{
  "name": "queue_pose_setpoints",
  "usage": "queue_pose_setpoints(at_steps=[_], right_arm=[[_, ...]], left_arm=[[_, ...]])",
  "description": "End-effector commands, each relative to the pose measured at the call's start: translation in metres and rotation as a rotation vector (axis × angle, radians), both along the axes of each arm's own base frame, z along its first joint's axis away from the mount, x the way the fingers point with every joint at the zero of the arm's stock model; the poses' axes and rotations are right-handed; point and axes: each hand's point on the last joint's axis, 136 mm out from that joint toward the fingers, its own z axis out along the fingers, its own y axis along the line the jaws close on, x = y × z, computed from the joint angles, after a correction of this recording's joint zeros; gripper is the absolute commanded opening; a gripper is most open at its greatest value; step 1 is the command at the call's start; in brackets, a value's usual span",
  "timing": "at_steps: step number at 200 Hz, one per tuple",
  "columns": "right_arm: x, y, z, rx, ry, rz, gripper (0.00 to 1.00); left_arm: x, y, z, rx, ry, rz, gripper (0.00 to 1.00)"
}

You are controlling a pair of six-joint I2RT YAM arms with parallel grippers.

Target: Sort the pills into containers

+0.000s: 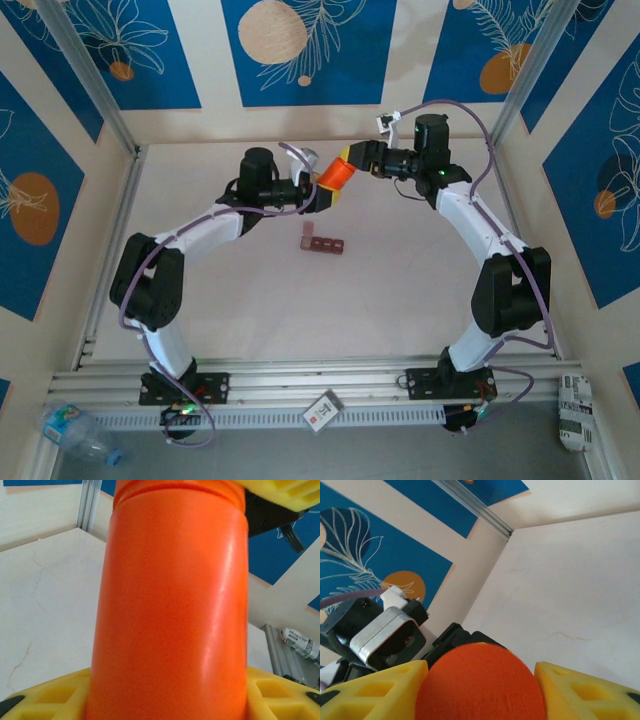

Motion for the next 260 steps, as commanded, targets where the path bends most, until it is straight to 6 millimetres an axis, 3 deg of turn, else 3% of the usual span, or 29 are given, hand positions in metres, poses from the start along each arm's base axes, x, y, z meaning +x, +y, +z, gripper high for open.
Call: queue_pose_setpoints(at_steps=[1,39,77,134,201,260], right_arm=[[0.001,-0.010,0.011,0.008,0.001,-0.044,0.78],[0.014,-0.049,0.005,0.052,0.206,-0.291,0.85],[0.009,-0.058,-0.019,0.068,0.369,-0.421,0.85],[0.006,-0.036,-0.041,0.023,0.450,-0.421,0.85],[0.010,-0.009,-0.052,-0.008,0.487,-0.368,0.84],[0.011,0.002,-0.055,-0.009,0.495,-0.340,0.70]], left_arm=[[0.007,0.005,0.025,-0.044,-0.072,0.011,0.00],[0.024,0.019,0.001,0.111,-0.135,0.145,0.00],[0.028,0.024,-0.016,0.252,-0.214,0.205,0.00],[0.023,0.016,-0.025,0.304,-0.253,0.192,0.00],[0.018,0.006,-0.025,0.313,-0.268,0.172,0.00],[0.016,0.004,-0.024,0.311,-0.268,0.167,0.00]])
